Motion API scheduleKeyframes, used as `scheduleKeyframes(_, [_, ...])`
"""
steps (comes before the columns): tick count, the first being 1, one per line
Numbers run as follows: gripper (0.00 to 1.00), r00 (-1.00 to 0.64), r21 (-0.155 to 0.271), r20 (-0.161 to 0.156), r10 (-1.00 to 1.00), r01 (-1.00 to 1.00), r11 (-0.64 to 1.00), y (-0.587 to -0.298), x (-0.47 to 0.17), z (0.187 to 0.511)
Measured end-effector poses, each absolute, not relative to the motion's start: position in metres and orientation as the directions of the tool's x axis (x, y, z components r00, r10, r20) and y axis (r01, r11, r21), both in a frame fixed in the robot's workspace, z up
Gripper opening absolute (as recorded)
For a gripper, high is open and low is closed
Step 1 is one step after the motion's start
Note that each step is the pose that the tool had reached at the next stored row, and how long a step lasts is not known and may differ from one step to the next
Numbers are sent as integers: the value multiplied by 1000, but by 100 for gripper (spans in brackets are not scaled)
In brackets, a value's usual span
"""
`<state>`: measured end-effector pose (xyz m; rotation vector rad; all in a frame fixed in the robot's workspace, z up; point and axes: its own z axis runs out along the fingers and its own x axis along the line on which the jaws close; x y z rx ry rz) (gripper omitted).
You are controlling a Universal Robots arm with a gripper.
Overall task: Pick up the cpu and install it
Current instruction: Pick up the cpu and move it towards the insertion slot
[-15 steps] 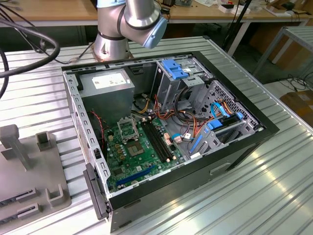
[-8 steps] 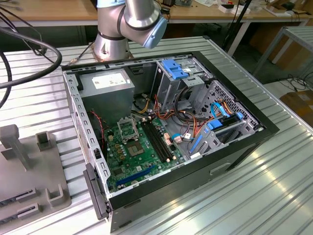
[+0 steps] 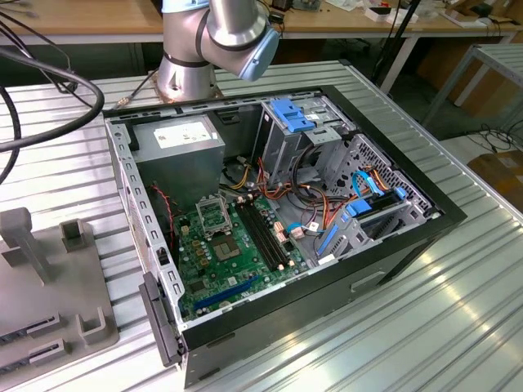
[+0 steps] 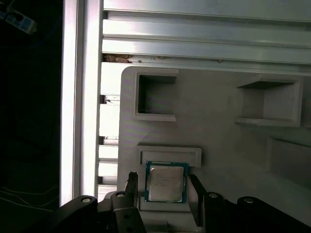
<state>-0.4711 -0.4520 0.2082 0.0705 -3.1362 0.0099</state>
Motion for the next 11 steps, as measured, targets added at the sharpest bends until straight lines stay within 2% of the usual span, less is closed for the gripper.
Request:
scheduleKeyframes(3, [54, -999, -6, 5, -45, -45, 999, -452, -471, 208])
scheduleKeyframes(4, [60, -999, -6, 5, -45, -45, 999, -452, -471, 208])
scheduleKeyframes(11, [60, -999, -6, 5, -45, -45, 999, -452, -470, 202])
